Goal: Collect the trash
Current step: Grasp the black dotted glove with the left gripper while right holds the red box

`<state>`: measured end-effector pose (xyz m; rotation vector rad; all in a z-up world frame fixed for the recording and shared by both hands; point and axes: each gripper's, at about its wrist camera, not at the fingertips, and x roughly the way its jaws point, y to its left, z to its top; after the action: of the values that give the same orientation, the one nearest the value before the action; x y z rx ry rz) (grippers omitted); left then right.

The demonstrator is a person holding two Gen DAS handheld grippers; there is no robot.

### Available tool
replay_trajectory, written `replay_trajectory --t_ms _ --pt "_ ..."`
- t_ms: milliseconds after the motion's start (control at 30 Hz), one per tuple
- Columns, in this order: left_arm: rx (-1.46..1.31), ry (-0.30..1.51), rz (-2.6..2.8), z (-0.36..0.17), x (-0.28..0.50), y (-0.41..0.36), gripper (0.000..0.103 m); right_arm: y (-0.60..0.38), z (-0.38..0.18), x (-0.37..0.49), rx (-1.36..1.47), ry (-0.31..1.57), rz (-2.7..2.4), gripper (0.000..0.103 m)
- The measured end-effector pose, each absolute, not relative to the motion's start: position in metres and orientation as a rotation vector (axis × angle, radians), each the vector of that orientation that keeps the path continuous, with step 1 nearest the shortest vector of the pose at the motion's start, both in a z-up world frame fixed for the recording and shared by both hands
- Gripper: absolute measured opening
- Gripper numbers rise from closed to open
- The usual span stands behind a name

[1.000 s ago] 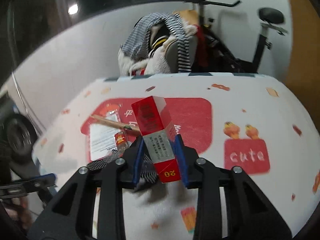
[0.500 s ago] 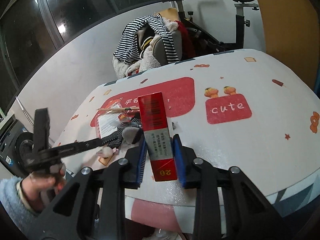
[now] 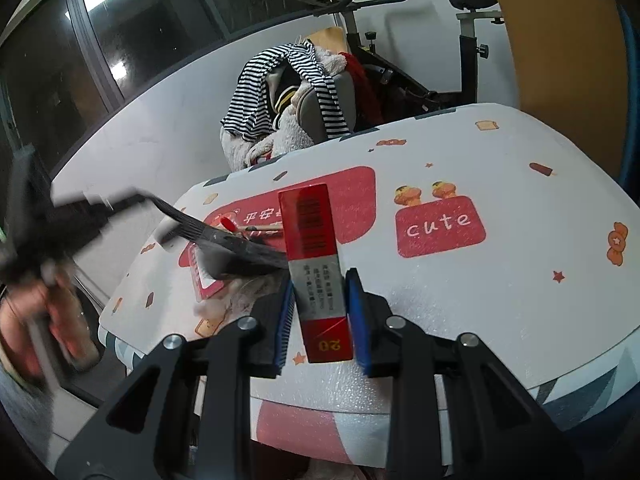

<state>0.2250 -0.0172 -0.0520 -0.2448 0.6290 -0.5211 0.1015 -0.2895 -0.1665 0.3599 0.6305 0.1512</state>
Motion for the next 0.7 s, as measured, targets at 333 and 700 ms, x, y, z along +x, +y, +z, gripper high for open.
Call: replay_trajectory --t_ms 333,700 --pt "-0.197 0.519 -0.519 0.015 0.21 -0.007 0.002 -0.292 -0.155 0.099 0.368 0.611 0.155 0.028" --pt "-0.155 0.575 -0.573 0.012 0.155 -0.015 0.002 -0.288 -0.131 0.076 0.349 0.579 0.167 0.028"
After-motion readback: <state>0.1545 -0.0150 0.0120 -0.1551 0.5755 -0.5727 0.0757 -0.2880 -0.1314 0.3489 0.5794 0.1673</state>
